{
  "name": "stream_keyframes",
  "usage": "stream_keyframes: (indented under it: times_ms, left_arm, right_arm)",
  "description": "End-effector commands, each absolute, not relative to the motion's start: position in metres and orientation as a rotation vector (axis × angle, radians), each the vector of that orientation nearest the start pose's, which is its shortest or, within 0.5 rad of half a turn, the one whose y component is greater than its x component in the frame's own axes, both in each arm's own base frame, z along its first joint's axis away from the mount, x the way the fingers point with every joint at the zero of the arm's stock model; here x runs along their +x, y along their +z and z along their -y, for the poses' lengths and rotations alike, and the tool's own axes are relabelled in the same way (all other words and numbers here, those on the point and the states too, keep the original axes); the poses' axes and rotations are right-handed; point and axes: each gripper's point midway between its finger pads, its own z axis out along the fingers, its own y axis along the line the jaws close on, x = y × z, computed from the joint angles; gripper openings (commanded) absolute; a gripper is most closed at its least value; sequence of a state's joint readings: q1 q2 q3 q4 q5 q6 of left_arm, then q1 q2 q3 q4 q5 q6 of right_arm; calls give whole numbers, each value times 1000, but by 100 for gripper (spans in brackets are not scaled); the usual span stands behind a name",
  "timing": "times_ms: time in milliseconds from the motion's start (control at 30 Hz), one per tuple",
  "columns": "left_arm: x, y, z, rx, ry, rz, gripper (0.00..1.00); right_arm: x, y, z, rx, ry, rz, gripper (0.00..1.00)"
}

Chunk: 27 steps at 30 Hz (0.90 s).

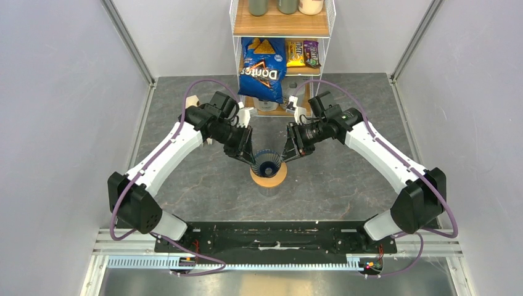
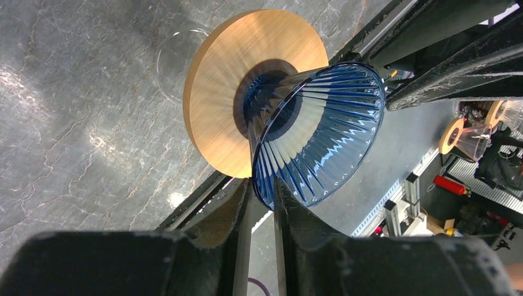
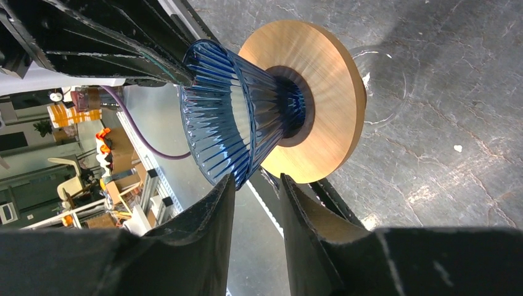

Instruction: Place the coffee filter in the dripper

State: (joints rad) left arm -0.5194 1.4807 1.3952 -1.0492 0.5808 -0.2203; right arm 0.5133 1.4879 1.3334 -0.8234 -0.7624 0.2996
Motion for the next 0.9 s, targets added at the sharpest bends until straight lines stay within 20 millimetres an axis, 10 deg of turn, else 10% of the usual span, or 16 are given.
stream_keyframes:
  times_ms: [0, 867]
  left_arm:
    - [211, 215, 251, 587, -1067, -2674, 23]
    - [216, 205, 260, 552, -1084, -2731, 2]
  right_arm:
    - [226, 220, -277, -599, 1268, -2532, 39]
    - [236, 205, -280, -571, 1235, -2588, 0]
